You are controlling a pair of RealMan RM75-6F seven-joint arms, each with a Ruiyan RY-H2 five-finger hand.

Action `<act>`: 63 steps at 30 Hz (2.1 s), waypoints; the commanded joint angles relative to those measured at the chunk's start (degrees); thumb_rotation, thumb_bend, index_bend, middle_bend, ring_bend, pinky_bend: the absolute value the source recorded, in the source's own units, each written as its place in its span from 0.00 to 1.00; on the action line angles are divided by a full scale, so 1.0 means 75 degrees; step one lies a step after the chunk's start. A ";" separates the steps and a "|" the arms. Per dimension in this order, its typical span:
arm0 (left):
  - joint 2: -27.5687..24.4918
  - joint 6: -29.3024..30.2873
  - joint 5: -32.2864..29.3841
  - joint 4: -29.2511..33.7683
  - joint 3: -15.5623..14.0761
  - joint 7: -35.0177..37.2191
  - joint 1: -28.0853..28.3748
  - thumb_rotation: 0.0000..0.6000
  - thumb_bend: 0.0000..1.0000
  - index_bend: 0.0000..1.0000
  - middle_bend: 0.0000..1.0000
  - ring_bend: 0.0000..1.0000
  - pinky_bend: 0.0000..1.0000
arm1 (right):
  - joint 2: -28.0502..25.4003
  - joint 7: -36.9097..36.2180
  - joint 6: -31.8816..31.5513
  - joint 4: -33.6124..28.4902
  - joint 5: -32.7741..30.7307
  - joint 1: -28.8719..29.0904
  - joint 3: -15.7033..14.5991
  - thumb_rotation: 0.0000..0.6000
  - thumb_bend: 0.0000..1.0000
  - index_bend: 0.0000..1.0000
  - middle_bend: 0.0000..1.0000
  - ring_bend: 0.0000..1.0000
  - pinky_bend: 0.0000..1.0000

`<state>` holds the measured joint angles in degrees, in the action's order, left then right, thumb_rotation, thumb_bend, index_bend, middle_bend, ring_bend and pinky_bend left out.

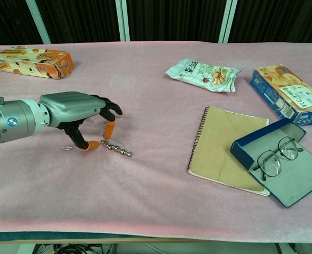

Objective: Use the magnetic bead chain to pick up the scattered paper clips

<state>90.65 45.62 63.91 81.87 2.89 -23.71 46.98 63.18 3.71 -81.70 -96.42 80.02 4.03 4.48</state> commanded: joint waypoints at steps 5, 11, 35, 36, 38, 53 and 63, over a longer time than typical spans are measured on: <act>0.0059 0.0103 -0.0047 -0.0096 -0.0008 -0.0027 -0.0040 1.00 0.38 0.49 0.10 0.00 0.00 | 0.0003 0.0006 -0.0003 0.0001 -0.0001 -0.0001 0.0001 1.00 0.16 0.00 0.01 0.08 0.17; 0.0083 0.0085 0.0011 -0.0105 -0.0040 0.0000 -0.0037 1.00 0.38 0.50 0.10 0.00 0.00 | 0.0010 0.0032 -0.0006 -0.0008 -0.0011 -0.0002 0.0003 1.00 0.16 0.00 0.01 0.08 0.17; 0.0307 0.0046 -0.0016 -0.0382 -0.0063 -0.0059 -0.0010 1.00 0.39 0.52 0.11 0.00 0.00 | 0.0004 0.0074 0.0023 -0.0040 -0.0093 -0.0002 0.0022 1.00 0.16 0.00 0.01 0.08 0.17; 0.0328 0.0047 -0.0020 -0.0402 -0.0062 -0.0073 -0.0006 1.00 0.39 0.52 0.11 0.00 0.00 | 0.0003 0.0073 0.0024 -0.0040 -0.0091 -0.0002 0.0022 1.00 0.16 0.00 0.01 0.08 0.17; 0.0349 0.0043 -0.0029 -0.0421 -0.0058 -0.0082 -0.0002 1.00 0.39 0.52 0.11 0.00 0.00 | 0.0000 0.0072 0.0026 -0.0042 -0.0093 -0.0002 0.0022 1.00 0.16 0.00 0.01 0.08 0.17; 0.0396 0.0100 -0.0060 -0.0483 -0.0034 -0.0126 -0.0020 1.00 0.41 0.54 0.11 0.00 0.00 | 0.0006 0.0087 0.0037 -0.0038 -0.0081 0.0004 0.0012 1.00 0.16 0.00 0.01 0.08 0.17; 0.0336 0.0202 0.0045 -0.0436 0.0012 -0.0025 -0.0053 1.00 0.44 0.54 0.11 0.00 0.00 | 0.0008 0.0113 0.0044 -0.0051 -0.0110 0.0002 0.0016 1.00 0.16 0.00 0.01 0.08 0.17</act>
<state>93.21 47.10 64.21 78.59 2.97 -23.92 46.59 63.24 4.55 -81.37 -96.81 79.18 4.05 4.59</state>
